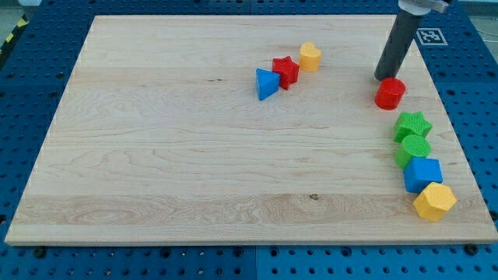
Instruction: Move the red circle into the green star
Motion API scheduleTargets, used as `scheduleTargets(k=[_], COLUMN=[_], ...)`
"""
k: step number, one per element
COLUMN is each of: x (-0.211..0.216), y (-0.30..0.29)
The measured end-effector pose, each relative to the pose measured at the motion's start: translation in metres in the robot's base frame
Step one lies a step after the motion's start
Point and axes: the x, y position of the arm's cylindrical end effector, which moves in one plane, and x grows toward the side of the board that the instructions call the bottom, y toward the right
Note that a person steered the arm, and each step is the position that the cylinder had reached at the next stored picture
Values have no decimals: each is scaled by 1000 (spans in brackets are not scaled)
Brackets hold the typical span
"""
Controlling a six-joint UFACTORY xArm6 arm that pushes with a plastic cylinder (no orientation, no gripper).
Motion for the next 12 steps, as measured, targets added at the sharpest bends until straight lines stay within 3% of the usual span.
scheduleTargets(k=[4,6,12], x=[-4,30,55], y=[-23,-22,-14])
